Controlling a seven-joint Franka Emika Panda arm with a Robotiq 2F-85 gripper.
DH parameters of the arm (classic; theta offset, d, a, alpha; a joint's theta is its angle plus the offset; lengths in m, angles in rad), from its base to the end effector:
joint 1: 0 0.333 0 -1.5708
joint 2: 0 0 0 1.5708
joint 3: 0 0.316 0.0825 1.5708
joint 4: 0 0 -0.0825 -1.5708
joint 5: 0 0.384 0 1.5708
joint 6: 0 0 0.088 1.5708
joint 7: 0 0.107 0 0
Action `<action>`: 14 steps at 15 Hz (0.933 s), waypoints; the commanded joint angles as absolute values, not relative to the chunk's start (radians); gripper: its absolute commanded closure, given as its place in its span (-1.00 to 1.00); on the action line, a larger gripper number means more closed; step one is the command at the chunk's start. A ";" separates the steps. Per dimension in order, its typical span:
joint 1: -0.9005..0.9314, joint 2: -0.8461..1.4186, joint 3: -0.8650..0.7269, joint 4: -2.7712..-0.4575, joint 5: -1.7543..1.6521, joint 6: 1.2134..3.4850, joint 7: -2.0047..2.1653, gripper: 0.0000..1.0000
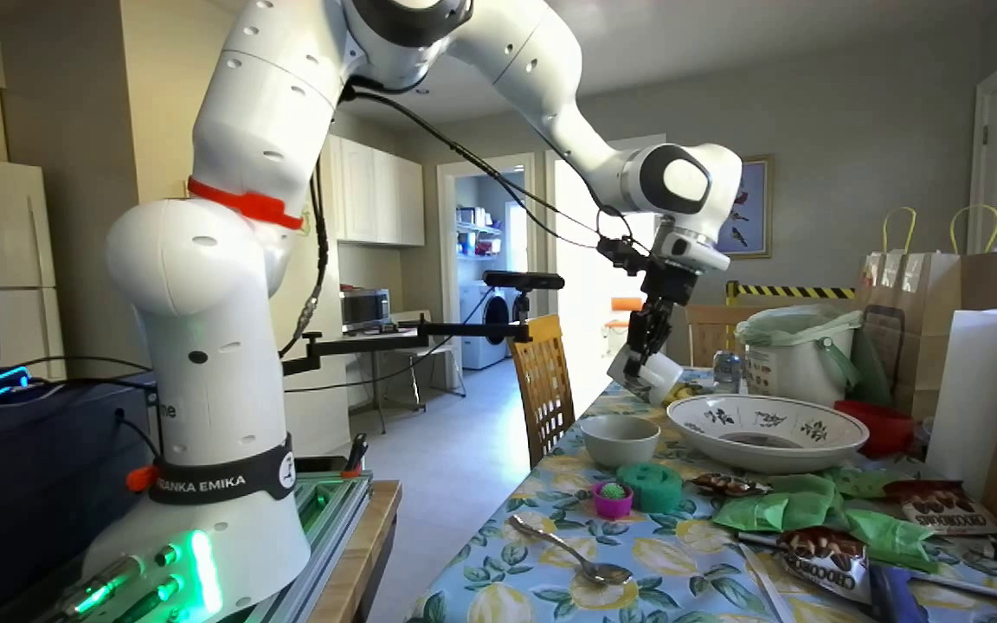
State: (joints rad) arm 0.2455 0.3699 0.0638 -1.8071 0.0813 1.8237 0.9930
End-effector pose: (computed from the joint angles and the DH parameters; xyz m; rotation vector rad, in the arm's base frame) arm 0.5697 0.1867 0.3168 2.7739 -1.0414 -0.5091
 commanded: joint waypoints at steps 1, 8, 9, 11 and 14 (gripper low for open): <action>0.264 0.389 0.074 -1.749 0.022 1.796 0.997 0.94; 0.297 0.410 0.080 -1.721 -0.077 1.790 0.989 0.94; 0.301 0.412 0.080 -1.718 -0.090 1.790 0.988 0.94; 0.302 0.415 0.081 -1.714 -0.095 1.786 0.988 0.94; 0.296 0.399 0.082 -1.767 -0.079 1.820 0.994 0.78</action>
State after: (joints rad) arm 0.3015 0.3981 0.0756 -1.7695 -0.0773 1.8229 0.9928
